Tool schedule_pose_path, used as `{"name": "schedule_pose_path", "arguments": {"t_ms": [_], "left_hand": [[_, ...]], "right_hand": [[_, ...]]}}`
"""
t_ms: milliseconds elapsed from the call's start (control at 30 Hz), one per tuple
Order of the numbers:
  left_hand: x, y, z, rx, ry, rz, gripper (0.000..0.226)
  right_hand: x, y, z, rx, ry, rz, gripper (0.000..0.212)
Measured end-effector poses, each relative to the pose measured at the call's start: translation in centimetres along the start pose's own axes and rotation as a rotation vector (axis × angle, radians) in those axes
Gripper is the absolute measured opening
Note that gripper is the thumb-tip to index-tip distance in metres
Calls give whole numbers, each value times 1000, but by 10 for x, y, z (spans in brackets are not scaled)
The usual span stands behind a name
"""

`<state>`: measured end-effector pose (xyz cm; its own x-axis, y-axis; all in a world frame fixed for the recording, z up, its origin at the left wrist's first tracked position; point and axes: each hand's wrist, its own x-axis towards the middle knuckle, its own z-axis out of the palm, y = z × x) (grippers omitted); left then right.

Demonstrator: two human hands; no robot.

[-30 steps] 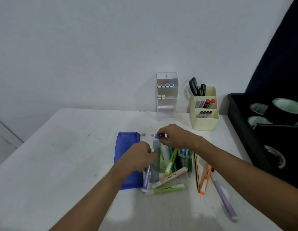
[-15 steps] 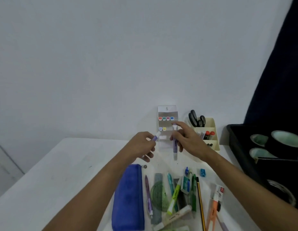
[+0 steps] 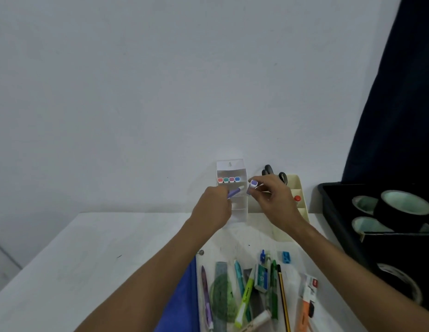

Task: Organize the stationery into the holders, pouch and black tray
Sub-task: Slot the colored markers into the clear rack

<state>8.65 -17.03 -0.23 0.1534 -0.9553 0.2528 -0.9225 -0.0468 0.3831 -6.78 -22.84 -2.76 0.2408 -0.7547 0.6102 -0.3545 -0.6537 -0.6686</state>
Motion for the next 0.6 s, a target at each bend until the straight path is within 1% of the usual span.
{"name": "schedule_pose_path", "arguments": {"t_ms": [67, 133, 233, 433, 533, 600], "left_hand": [[5, 4, 2, 16, 50, 4, 20], [9, 7, 3, 32, 99, 14, 27], [17, 7, 7, 46, 133, 60, 27], [28, -4, 20, -57, 61, 81, 28], [30, -9, 26, -50, 45, 84, 30], [32, -11, 29, -22, 55, 58, 32]], "right_hand": [[1, 4, 4, 32, -25, 7, 19], [2, 8, 8, 53, -44, -5, 17], [2, 16, 17, 17, -57, -34, 21], [7, 31, 36, -166, -110, -85, 24], [8, 34, 40, -186, -130, -80, 24], [10, 38, 44, -178, -141, -40, 25]]}}
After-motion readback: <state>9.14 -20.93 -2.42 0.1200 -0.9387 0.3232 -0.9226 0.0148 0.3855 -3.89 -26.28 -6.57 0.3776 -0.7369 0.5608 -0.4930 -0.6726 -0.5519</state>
